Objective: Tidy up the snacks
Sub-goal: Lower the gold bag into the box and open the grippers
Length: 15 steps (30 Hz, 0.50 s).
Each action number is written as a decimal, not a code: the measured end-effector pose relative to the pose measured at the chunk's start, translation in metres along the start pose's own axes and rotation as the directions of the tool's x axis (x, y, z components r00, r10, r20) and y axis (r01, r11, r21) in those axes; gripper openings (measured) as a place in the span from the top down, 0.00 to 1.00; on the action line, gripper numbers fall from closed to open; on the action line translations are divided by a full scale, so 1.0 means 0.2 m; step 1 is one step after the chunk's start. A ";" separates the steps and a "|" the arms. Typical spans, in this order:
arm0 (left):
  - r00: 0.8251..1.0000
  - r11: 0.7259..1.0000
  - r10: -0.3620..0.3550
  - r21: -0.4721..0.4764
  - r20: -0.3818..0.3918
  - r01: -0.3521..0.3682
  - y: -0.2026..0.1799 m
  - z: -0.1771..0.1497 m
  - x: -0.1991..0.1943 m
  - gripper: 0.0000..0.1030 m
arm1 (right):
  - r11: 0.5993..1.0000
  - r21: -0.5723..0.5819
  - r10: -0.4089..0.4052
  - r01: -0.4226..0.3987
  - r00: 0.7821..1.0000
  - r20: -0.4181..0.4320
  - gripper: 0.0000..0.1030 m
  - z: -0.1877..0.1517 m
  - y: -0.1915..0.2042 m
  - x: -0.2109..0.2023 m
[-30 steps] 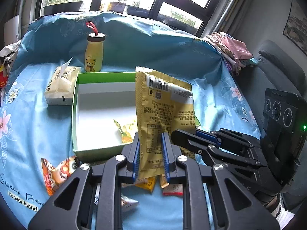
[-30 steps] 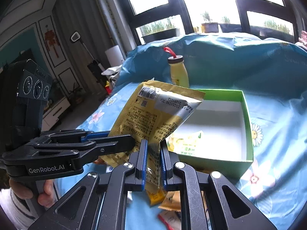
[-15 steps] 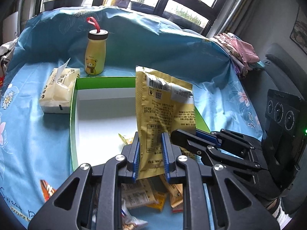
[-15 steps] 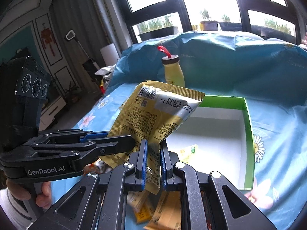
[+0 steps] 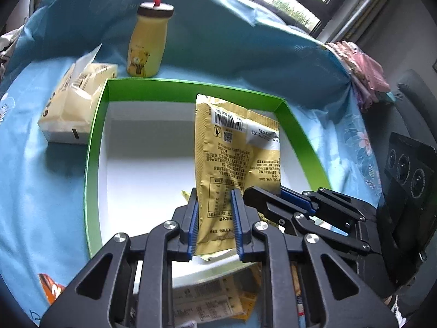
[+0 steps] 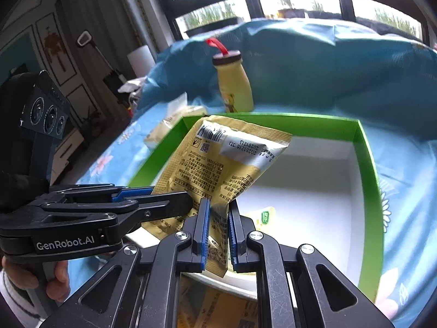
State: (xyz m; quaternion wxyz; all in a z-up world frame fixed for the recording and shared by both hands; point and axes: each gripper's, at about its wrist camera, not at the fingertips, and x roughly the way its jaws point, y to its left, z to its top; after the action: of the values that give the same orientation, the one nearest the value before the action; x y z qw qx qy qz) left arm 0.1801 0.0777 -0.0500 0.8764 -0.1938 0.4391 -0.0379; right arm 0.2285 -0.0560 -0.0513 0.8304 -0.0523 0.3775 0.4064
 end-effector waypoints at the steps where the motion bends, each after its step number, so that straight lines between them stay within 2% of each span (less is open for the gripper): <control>1: 1.000 1.000 0.004 -0.003 -0.004 -0.004 0.00 0.00 0.01 0.81 | 1.000 0.000 -0.006 0.006 1.000 -0.011 0.86 0.00 0.00 0.02; 10: 0.999 0.999 0.040 -0.034 -0.028 -0.041 0.07 0.01 0.07 0.81 | 0.997 -0.028 -0.067 0.065 0.996 -0.060 0.86 0.00 0.00 0.12; 15: 0.998 0.997 0.053 -0.049 -0.033 -0.054 0.08 0.01 0.08 0.76 | 0.996 -0.031 -0.088 0.086 0.994 -0.072 0.86 0.00 0.00 0.13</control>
State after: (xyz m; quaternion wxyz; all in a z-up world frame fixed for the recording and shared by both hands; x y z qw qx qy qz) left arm 0.1902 0.0901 -0.0675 0.8650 -0.2033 0.4587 -0.0065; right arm 0.2383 -0.0396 -0.0684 0.8320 -0.0952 0.3993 0.3731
